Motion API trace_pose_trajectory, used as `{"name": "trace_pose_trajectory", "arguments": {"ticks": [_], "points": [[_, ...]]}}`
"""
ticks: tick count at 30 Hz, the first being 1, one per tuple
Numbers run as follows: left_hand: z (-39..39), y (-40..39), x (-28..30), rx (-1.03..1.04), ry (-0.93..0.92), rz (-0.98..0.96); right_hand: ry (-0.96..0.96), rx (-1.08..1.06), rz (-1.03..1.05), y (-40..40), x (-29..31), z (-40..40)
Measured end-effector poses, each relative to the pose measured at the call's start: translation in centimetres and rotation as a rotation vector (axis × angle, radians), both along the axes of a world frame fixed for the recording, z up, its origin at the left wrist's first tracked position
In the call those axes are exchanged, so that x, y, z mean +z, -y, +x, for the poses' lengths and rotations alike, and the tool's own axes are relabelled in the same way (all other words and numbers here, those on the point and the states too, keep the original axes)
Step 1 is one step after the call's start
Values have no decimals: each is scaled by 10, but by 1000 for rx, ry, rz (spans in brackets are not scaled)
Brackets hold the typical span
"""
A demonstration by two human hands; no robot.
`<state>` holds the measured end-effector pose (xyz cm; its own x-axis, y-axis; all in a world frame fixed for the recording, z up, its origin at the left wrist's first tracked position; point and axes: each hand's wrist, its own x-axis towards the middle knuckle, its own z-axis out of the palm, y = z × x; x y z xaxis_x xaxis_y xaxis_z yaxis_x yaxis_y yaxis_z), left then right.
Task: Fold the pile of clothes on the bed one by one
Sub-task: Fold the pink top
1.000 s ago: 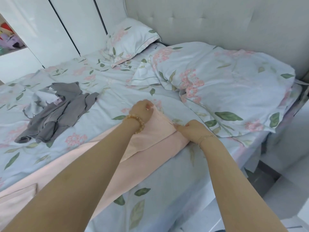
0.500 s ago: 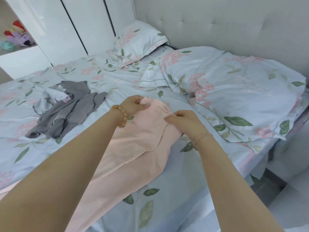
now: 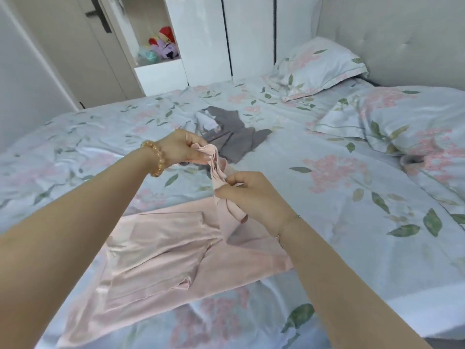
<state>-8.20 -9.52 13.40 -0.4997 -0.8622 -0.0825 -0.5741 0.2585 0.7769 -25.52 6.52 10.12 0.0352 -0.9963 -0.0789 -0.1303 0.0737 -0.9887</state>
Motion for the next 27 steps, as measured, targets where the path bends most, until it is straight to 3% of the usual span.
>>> {"name": "trace_pose_trajectory", "arguments": {"ticks": [13,16,20,23,25,27], "points": [[209,-26,-77,243,46,82,-189,288,53,17,-83,214],[232,-34,-96,268,109,25,-315,353,55,15,-97,236],[245,-50,-123,320,365,-114,-463,482,73,9,-108,244],[247,-71,-135,540,262,-192,-331,541,29,-3,-99,237],[251,-89,-144,744,185,-71,-248,470,-62,-12,-89,228],[250,-109,-151,827,92,230,-363,265,-227,-12,-92,216]]}}
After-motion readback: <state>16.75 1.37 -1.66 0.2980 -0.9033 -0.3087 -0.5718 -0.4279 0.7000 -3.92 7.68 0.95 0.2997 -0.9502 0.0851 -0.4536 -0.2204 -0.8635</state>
